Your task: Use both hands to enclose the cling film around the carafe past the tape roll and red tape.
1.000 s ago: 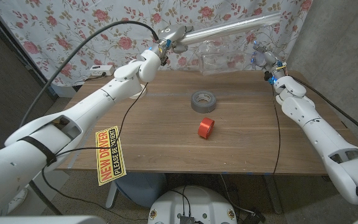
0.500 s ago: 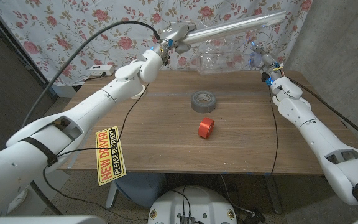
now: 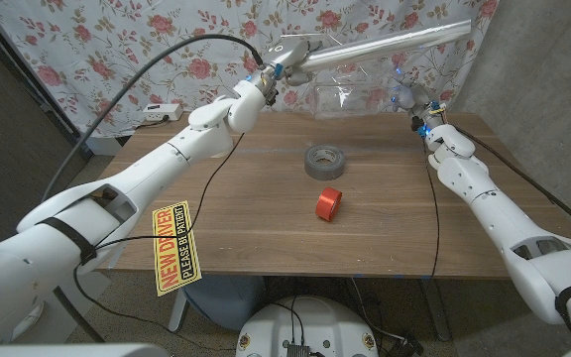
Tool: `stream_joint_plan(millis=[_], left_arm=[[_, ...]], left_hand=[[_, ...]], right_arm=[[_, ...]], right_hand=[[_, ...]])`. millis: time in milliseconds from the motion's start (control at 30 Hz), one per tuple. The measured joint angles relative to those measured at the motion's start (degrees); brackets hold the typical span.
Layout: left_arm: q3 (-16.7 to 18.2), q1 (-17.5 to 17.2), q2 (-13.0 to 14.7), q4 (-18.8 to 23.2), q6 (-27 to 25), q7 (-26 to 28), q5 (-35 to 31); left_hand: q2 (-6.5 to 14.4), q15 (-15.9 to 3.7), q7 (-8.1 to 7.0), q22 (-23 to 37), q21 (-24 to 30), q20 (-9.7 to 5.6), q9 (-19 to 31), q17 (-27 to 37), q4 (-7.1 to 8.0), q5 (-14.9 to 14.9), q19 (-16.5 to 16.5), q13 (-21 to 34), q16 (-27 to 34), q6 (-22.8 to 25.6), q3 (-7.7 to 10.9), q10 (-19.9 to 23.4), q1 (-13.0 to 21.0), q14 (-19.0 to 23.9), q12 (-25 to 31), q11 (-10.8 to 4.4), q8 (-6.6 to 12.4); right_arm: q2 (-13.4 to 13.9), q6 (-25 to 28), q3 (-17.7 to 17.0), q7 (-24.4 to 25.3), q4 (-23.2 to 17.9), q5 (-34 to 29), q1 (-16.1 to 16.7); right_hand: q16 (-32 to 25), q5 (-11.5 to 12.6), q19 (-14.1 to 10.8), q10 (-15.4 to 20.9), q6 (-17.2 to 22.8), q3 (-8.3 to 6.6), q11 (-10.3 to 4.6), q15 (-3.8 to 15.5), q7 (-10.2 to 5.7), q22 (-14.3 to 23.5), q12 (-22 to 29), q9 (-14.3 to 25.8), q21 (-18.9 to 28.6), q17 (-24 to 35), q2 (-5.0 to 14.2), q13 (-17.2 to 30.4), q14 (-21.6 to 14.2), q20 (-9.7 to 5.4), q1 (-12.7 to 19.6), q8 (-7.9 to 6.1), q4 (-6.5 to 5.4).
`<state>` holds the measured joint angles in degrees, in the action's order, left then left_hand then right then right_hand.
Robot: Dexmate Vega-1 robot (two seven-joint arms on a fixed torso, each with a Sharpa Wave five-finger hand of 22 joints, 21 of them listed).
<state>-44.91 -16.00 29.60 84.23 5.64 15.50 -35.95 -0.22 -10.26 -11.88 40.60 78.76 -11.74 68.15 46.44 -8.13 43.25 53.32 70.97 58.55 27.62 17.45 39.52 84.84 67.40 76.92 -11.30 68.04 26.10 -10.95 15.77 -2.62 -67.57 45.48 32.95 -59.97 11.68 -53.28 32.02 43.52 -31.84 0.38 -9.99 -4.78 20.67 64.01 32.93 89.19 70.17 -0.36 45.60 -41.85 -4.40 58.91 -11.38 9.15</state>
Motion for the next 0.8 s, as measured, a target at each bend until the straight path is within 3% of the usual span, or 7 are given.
stream_joint_plan(millis=[800], left_arm=[[0.02, -1.57, -0.55, 2.25, 1.03, -1.22, 0.08]], left_hand=[[0.08, 0.0, 0.22, -0.24, 0.3, 0.11, -0.14, 0.0, 0.23, 0.22, -0.08, -0.05, -0.03, -0.22, -0.23, 0.0, 0.24, 0.0, 0.0, 0.0, 0.24]], right_arm=[[-3.55, -1.87, -0.13, 2.61, 2.29, 0.03, -1.21]], right_hand=[[-0.81, -0.01, 0.0, -0.02, 0.23, 0.0, 0.0, 0.01, 0.18, -0.2, 0.66, 0.14, 0.01, 0.0, 0.01, -0.05, -0.01, 0.0, -0.01, 0.0, 0.0]])
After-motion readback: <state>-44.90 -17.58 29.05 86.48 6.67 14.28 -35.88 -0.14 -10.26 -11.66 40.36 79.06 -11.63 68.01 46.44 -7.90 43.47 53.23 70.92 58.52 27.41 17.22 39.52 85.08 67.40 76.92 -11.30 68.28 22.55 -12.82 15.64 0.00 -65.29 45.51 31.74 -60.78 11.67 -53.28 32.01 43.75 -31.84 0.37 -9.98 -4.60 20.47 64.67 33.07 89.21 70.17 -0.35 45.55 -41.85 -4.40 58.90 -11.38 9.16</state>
